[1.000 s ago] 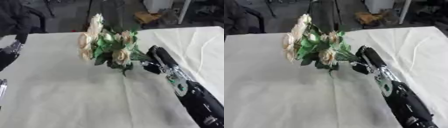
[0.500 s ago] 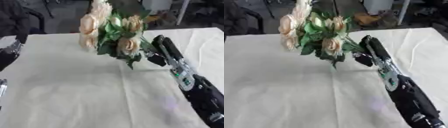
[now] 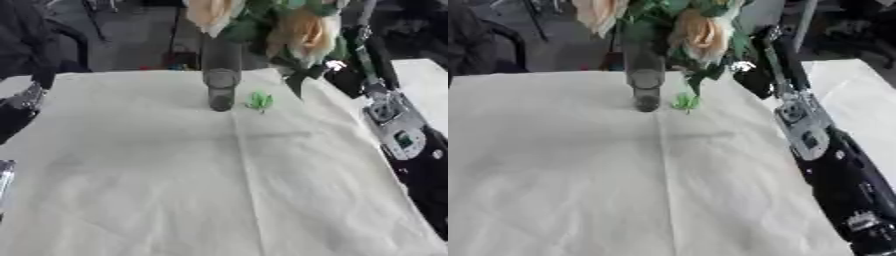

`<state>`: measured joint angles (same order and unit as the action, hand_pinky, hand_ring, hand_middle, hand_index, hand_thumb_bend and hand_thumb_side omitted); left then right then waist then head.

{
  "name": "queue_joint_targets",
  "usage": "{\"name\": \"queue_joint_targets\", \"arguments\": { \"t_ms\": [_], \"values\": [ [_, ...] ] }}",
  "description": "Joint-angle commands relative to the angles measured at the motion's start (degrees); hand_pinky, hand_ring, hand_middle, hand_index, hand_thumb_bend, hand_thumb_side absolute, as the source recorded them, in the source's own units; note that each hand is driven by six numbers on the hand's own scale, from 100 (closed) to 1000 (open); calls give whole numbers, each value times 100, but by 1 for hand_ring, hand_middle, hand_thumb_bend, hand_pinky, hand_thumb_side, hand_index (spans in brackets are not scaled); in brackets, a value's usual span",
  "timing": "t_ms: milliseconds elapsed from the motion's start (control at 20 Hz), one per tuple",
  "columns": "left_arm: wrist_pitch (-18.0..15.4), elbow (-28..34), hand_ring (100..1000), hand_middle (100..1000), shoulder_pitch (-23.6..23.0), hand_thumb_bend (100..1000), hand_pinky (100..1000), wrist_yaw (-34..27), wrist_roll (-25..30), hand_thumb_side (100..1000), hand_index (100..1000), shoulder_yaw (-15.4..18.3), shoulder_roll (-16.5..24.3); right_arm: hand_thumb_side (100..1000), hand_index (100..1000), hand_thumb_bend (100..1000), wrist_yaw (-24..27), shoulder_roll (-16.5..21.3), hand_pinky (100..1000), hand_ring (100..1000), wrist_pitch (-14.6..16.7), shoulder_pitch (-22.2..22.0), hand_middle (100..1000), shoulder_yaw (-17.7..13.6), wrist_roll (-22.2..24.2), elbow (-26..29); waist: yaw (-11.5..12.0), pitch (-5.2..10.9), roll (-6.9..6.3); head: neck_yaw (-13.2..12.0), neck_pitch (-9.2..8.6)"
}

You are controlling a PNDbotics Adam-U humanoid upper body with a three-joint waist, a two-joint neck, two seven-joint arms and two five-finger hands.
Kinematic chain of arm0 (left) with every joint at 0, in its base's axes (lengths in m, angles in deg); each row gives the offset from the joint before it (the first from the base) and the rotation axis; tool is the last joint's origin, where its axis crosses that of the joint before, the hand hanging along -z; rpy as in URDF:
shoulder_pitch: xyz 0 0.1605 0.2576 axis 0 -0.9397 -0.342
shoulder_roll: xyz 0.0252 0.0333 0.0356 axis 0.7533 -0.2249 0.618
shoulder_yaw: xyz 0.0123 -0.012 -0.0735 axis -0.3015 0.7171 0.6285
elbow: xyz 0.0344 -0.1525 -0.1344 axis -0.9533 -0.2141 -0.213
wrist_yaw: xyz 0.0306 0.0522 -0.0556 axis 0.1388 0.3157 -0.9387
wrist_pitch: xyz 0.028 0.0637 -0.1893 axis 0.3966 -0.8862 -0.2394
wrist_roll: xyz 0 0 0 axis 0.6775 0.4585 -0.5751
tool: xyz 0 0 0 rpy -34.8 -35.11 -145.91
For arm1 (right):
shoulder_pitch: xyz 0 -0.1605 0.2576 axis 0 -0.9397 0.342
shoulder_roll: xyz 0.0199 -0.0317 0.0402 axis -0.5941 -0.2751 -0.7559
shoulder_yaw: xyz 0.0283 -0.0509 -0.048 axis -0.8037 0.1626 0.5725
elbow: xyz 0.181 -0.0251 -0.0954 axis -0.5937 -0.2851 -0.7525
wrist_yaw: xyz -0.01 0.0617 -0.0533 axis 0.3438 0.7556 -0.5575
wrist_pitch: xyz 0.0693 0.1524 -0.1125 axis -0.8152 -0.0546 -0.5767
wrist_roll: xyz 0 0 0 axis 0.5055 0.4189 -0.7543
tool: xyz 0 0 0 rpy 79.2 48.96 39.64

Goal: Arrange flowers into the vase.

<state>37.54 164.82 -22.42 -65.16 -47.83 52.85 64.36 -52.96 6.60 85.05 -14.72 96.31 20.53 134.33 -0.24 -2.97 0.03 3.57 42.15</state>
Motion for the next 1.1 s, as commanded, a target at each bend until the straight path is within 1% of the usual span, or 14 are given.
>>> {"name": "queue_joint_targets", "arguments": {
  "t_ms": [50, 200, 400, 700, 800, 850, 1100],
  "values": [
    [6, 66, 438, 472, 53, 737, 592, 19, -15, 329, 391, 51, 108, 794, 100, 100, 261, 340, 100, 100, -208, 248, 100, -255, -159, 269, -7, 93, 2, -31, -62],
    [5, 66, 437, 471, 53, 737, 592, 22, -9, 329, 392, 42, 106, 804, 125, 100, 422, 448, 100, 100, -364, 468, 100, -428, -341, 238, 12, 110, 8, -32, -78],
    [2, 61, 437, 471, 55, 737, 591, 18, 15, 329, 391, 17, 101, 820, 153, 100, 569, 525, 100, 100, -421, 859, 100, -591, -519, 7, 78, 135, 3, -4, -109],
    [-2, 54, 437, 471, 74, 735, 592, 4, 54, 329, 391, -17, 104, 832, 172, 100, 620, 511, 100, 100, -301, 1315, 100, -729, -659, -388, 188, 134, 8, 60, -146],
    [-4, 56, 437, 471, 88, 736, 592, 4, 64, 329, 390, -24, 108, 810, 172, 100, 595, 482, 100, 100, -260, 1413, 100, -739, -707, -452, 217, 122, 13, 77, -164],
    [-3, 56, 437, 471, 95, 737, 592, 5, 68, 329, 390, -28, 110, 837, 172, 100, 583, 466, 100, 100, -243, 1460, 100, -744, -728, -477, 234, 115, 15, 89, -176],
    [-8, 61, 437, 471, 138, 737, 592, -9, 96, 330, 390, -57, 109, 851, 175, 100, 664, 357, 100, 100, -171, 1718, 100, -817, -838, -679, 334, 74, 15, 153, -245]
  ]
}}
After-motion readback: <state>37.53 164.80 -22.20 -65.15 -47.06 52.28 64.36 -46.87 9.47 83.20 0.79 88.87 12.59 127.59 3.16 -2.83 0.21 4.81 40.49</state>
